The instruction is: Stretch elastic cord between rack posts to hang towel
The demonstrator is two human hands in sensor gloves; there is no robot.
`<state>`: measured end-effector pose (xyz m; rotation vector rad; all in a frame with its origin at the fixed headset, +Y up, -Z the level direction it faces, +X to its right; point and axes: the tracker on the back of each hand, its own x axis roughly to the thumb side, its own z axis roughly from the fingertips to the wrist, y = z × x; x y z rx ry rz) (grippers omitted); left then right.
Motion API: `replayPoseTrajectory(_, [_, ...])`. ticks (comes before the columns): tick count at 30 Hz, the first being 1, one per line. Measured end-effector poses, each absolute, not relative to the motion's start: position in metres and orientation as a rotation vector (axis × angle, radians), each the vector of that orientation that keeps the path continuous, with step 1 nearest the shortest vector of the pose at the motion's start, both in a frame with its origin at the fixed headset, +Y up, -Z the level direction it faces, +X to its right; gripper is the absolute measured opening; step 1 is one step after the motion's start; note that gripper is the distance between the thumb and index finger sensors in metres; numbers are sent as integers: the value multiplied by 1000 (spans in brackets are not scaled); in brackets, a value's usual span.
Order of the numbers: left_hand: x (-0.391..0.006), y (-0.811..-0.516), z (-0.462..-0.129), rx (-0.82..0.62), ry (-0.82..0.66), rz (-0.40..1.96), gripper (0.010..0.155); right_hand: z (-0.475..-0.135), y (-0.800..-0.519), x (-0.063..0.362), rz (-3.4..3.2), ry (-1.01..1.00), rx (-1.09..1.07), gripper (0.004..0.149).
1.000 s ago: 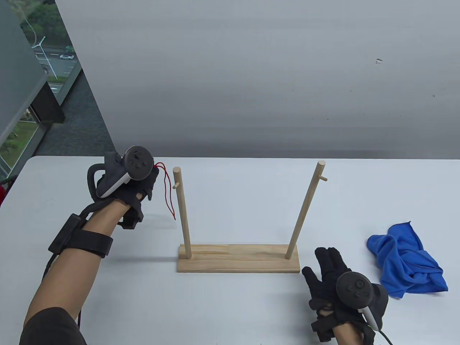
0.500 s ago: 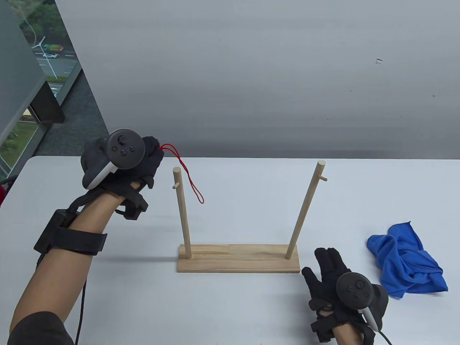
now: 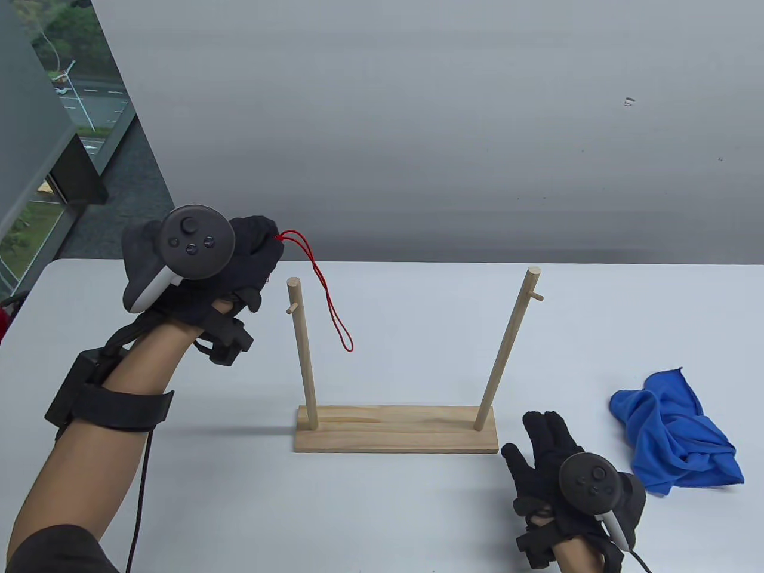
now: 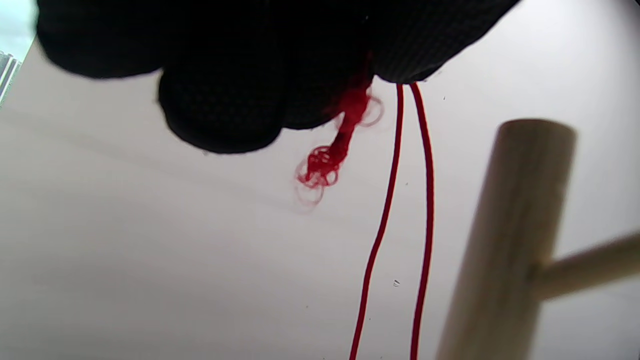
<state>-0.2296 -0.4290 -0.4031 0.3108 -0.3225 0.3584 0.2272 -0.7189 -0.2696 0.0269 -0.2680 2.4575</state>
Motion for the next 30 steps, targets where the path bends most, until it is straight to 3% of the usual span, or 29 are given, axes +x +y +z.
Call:
replayPoseTrajectory(16, [-229, -433, -374, 312, -429, 381, 45, -270, -720, 226, 2456, -260, 25, 72])
replayPoseTrajectory(30, [-239, -445, -366, 307, -429, 416, 44, -270, -719, 226, 2451, -262, 23, 72])
